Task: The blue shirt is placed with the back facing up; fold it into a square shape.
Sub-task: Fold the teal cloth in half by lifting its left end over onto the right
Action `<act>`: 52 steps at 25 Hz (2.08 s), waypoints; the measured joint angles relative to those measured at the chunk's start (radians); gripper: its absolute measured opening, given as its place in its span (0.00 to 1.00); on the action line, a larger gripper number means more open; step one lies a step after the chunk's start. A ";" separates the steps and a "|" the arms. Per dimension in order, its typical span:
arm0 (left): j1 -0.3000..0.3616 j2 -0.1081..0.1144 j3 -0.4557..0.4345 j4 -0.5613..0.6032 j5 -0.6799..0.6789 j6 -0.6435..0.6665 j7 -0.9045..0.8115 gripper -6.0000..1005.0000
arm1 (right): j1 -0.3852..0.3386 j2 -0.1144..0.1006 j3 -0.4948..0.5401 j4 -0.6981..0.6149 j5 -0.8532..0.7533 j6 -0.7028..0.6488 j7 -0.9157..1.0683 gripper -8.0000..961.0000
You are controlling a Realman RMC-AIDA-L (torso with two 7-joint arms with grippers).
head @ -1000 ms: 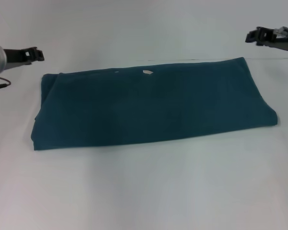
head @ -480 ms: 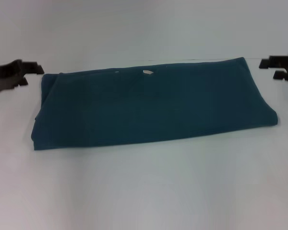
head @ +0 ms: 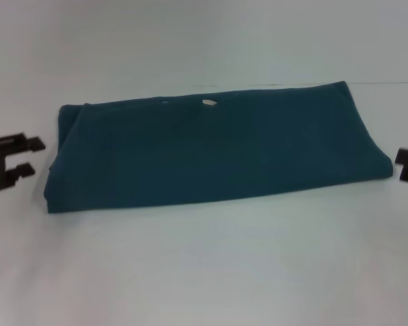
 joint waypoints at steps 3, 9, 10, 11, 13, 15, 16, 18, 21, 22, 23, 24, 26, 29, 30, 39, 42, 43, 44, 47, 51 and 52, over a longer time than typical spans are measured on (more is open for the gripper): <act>0.028 -0.007 -0.018 -0.055 -0.045 0.008 0.015 0.61 | 0.000 0.003 -0.012 0.013 -0.003 -0.022 -0.043 0.72; 0.038 -0.031 -0.031 -0.152 -0.104 -0.021 0.032 0.61 | 0.032 0.016 -0.036 0.043 -0.027 -0.038 -0.100 0.72; 0.037 -0.036 -0.032 -0.157 -0.105 -0.032 0.030 0.61 | 0.035 0.017 -0.036 0.043 -0.028 -0.039 -0.102 0.72; 0.036 -0.040 -0.032 -0.163 -0.105 -0.048 0.027 0.61 | 0.039 0.018 -0.036 0.043 -0.028 -0.039 -0.103 0.72; 0.033 -0.044 -0.032 -0.179 -0.106 -0.082 0.025 0.61 | 0.043 0.020 -0.037 0.043 -0.028 -0.038 -0.105 0.72; 0.030 -0.044 -0.032 -0.193 -0.106 -0.113 0.025 0.61 | 0.045 0.024 -0.037 0.044 -0.028 -0.032 -0.107 0.72; 0.028 -0.044 -0.032 -0.200 -0.106 -0.127 0.025 0.61 | 0.045 0.025 -0.037 0.044 -0.028 -0.029 -0.109 0.72; 0.020 -0.045 -0.030 -0.217 -0.107 -0.158 0.025 0.61 | 0.045 0.027 -0.037 0.044 -0.028 -0.026 -0.114 0.72; 0.007 -0.042 -0.021 -0.242 -0.101 -0.190 0.025 0.61 | 0.045 0.029 -0.037 0.044 -0.028 -0.025 -0.116 0.72; 0.005 -0.040 -0.017 -0.248 -0.098 -0.200 0.025 0.61 | 0.045 0.030 -0.036 0.044 -0.028 -0.024 -0.116 0.72; 0.004 -0.039 -0.013 -0.254 -0.095 -0.207 0.025 0.61 | 0.045 0.030 -0.035 0.044 -0.028 -0.024 -0.116 0.72; 0.004 -0.039 -0.011 -0.259 -0.092 -0.214 0.025 0.61 | 0.045 0.030 -0.033 0.044 -0.028 -0.024 -0.117 0.72; 0.004 -0.038 -0.011 -0.263 -0.079 -0.224 0.022 0.61 | 0.044 0.030 -0.029 0.044 -0.028 -0.024 -0.117 0.72; 0.008 -0.037 -0.011 -0.264 -0.071 -0.226 0.020 0.61 | 0.042 0.029 -0.027 0.044 -0.028 -0.018 -0.114 0.72; 0.009 -0.037 -0.011 -0.264 -0.071 -0.223 0.020 0.61 | 0.041 0.029 -0.027 0.044 -0.028 -0.016 -0.112 0.72; 0.015 -0.036 -0.018 -0.255 -0.048 -0.175 0.020 0.61 | 0.039 0.030 -0.029 0.044 -0.027 -0.015 -0.110 0.72; 0.031 -0.037 -0.022 -0.237 -0.047 -0.142 0.006 0.61 | 0.038 0.030 -0.028 0.044 -0.027 -0.018 -0.109 0.72; 0.040 -0.038 -0.022 -0.228 -0.047 -0.133 -0.004 0.61 | 0.037 0.030 -0.027 0.044 -0.027 -0.019 -0.109 0.72; 0.047 -0.041 -0.023 -0.221 -0.047 -0.130 -0.012 0.61 | 0.037 0.030 -0.027 0.044 -0.027 -0.020 -0.109 0.72; 0.060 -0.044 -0.023 -0.216 -0.046 -0.132 -0.027 0.61 | 0.036 0.029 -0.027 0.044 -0.027 -0.018 -0.108 0.72; 0.064 -0.046 -0.023 -0.219 -0.046 -0.148 -0.039 0.61 | 0.038 0.029 -0.026 0.044 -0.027 -0.015 -0.108 0.72; 0.063 -0.046 -0.024 -0.221 -0.046 -0.155 -0.044 0.61 | 0.038 0.029 -0.026 0.044 -0.027 -0.015 -0.108 0.72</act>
